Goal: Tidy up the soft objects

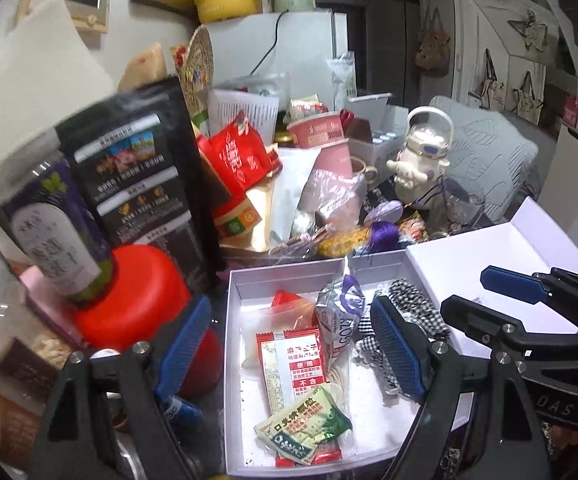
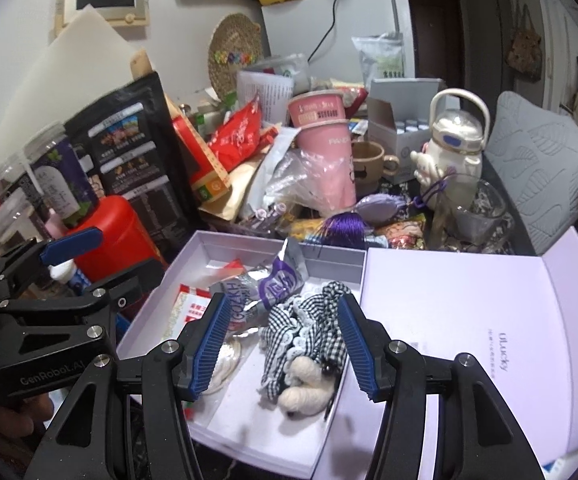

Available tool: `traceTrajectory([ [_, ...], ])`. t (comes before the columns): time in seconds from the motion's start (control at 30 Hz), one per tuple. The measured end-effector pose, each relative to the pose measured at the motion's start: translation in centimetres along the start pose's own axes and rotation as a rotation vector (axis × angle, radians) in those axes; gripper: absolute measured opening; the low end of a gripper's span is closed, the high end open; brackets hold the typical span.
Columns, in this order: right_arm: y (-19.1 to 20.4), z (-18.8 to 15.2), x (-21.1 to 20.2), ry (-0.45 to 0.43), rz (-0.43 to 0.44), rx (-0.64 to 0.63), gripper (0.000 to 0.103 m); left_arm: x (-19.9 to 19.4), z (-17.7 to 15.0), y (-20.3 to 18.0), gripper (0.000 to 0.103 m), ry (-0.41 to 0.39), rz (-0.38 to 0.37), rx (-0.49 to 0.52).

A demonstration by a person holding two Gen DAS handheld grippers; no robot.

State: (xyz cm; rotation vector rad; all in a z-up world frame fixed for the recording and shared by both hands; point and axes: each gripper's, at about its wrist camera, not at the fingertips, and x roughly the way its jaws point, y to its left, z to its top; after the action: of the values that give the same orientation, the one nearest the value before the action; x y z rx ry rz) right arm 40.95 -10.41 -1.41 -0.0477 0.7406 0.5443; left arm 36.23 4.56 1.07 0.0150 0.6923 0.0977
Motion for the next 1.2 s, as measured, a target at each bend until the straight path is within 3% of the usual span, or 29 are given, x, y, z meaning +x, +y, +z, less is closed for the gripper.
traceTrajectory([
  [0.23, 1.6, 0.3, -4.9, -0.091, -0.034, -0.022, 0.056, -4.4, 0.4, 0.1, 0.082, -0.064, -0.002, -0.012],
  [0.43, 3.3, 0.0, -9.6, -0.165, -0.054, -0.045, 0.063, -8.6, 0.1, 0.2, 0.082, -0.121, -0.008, -0.005],
  [0.6, 4.7, -0.9, -13.2, -0.223, -0.083, -0.055, 0.077, -11.8, -0.6, 0.4, 0.083, -0.152, -0.016, -0.002],
  [0.73, 5.9, -2.0, -15.8, -0.260, -0.105, -0.068, 0.084, -14.5, -1.6, 0.7, 0.085, -0.178, -0.024, -0.003],
  [0.83, 6.6, -3.1, -17.7, -0.299, -0.121, -0.072, 0.085, -16.1, -2.6, 0.9, 0.100, -0.193, -0.038, -0.013],
  [0.93, 7.1, -4.3, -19.6, -0.322, -0.138, -0.063, 0.090, -18.0, -3.9, 0.6, 0.100, -0.225, -0.024, 0.005],
  [1.2, 8.6, -8.1, -22.7, -0.325, -0.184, -0.044, 0.090, -21.1, -7.7, 0.7, 0.100, -0.238, -0.056, 0.020],
])
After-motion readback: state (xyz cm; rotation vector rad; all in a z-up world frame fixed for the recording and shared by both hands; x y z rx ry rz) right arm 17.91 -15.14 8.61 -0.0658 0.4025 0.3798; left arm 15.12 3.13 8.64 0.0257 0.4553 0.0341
